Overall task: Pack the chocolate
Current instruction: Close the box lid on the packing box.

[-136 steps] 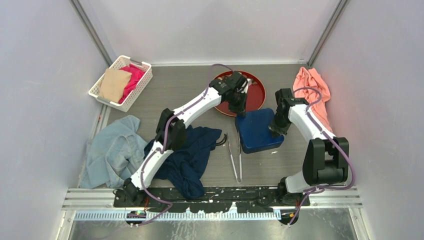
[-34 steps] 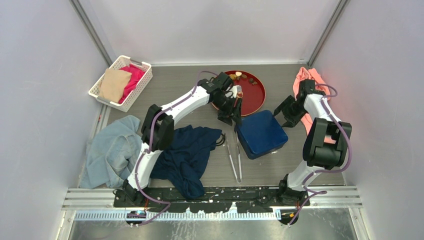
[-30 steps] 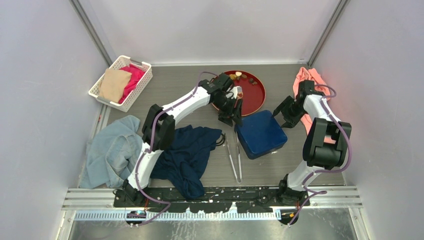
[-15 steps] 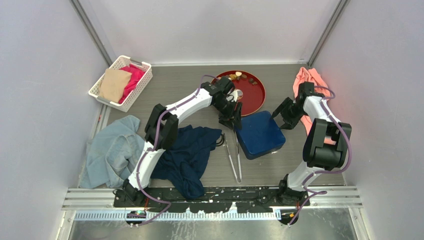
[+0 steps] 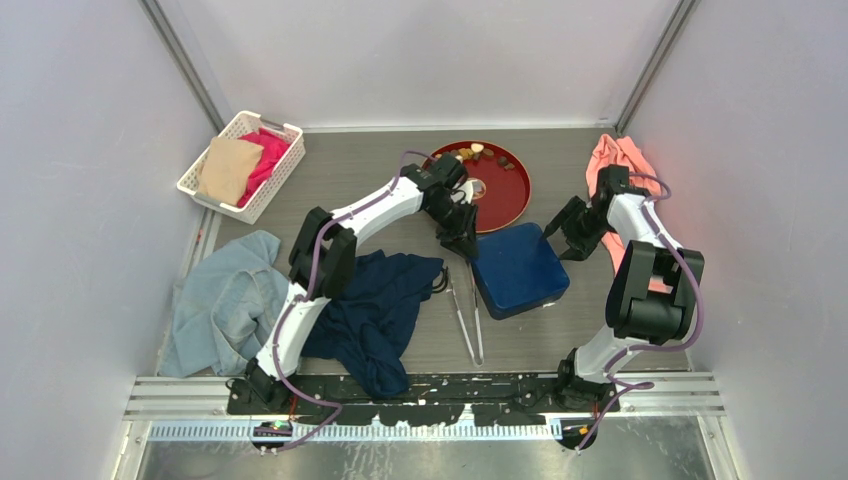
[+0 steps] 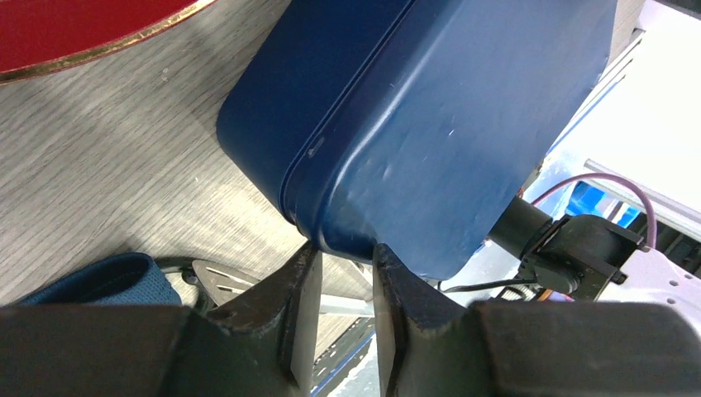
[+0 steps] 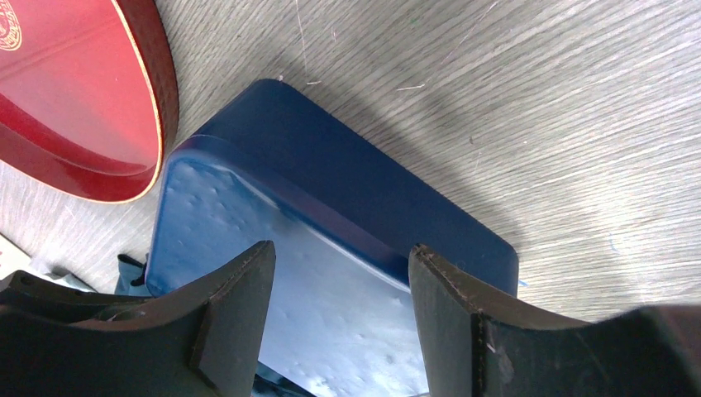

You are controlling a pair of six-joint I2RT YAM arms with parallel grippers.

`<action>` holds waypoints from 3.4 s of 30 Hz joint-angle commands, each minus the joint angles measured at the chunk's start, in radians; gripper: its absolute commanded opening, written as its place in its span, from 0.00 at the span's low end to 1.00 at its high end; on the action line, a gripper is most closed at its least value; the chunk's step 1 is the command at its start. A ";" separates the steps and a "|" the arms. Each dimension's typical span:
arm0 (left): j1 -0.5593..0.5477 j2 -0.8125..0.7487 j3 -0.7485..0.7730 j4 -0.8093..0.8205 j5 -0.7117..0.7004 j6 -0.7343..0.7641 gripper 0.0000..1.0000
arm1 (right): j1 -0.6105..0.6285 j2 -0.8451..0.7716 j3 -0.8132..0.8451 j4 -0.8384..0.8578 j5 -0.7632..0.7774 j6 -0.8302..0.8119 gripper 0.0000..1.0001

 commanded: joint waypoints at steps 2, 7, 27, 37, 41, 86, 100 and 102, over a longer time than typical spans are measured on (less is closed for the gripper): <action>0.012 -0.007 -0.010 0.037 -0.007 -0.016 0.27 | 0.002 -0.044 0.000 -0.021 -0.024 -0.010 0.65; 0.015 -0.001 -0.013 0.033 -0.023 -0.019 0.27 | 0.003 -0.046 0.003 -0.024 -0.025 -0.015 0.65; 0.030 0.041 -0.022 -0.049 -0.062 0.031 0.26 | 0.123 -0.210 0.142 -0.138 0.143 -0.022 0.58; 0.031 0.058 -0.014 -0.074 -0.055 0.048 0.26 | 0.375 -0.297 0.032 -0.189 0.151 -0.040 0.32; 0.033 0.061 -0.009 -0.079 -0.057 0.052 0.26 | 0.513 -0.331 -0.049 -0.215 0.186 -0.050 0.24; 0.067 -0.024 0.153 -0.083 -0.141 0.012 0.25 | 0.276 0.081 0.367 -0.115 0.324 0.023 0.12; 0.067 -0.065 0.190 -0.103 -0.227 0.055 0.50 | 0.234 0.127 0.397 -0.069 0.296 0.039 0.12; 0.067 -0.076 0.194 -0.090 -0.227 0.055 0.44 | 0.233 0.126 0.401 -0.067 0.296 0.036 0.12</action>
